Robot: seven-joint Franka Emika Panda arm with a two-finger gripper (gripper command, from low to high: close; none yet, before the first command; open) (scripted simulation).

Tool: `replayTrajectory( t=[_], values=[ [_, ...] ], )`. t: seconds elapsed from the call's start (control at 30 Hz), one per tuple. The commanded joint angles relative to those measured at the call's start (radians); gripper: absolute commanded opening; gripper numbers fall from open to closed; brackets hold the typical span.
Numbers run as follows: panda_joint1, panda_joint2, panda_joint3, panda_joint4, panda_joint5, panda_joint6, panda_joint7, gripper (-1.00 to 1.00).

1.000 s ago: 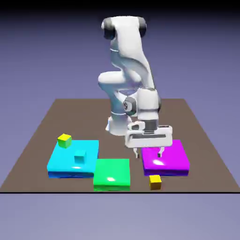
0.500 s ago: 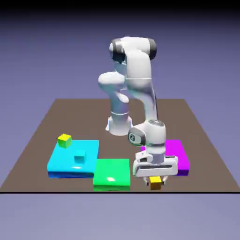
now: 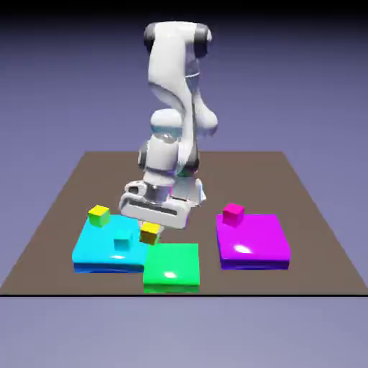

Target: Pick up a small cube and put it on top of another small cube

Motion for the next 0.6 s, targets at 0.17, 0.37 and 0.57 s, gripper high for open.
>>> replayTrajectory(
  t=[0.17, 0.37, 0.57],
  values=[
    [-0.142, -0.218, -0.169, -0.127, 0.059, -0.078, -0.169, -1.0],
    [-0.221, -0.304, -0.27, -0.199, 0.122, -0.087, -0.285, -1.0],
    [-0.15, -0.087, -0.306, -0.195, 0.297, 0.12, -0.407, -1.0]
  ],
)
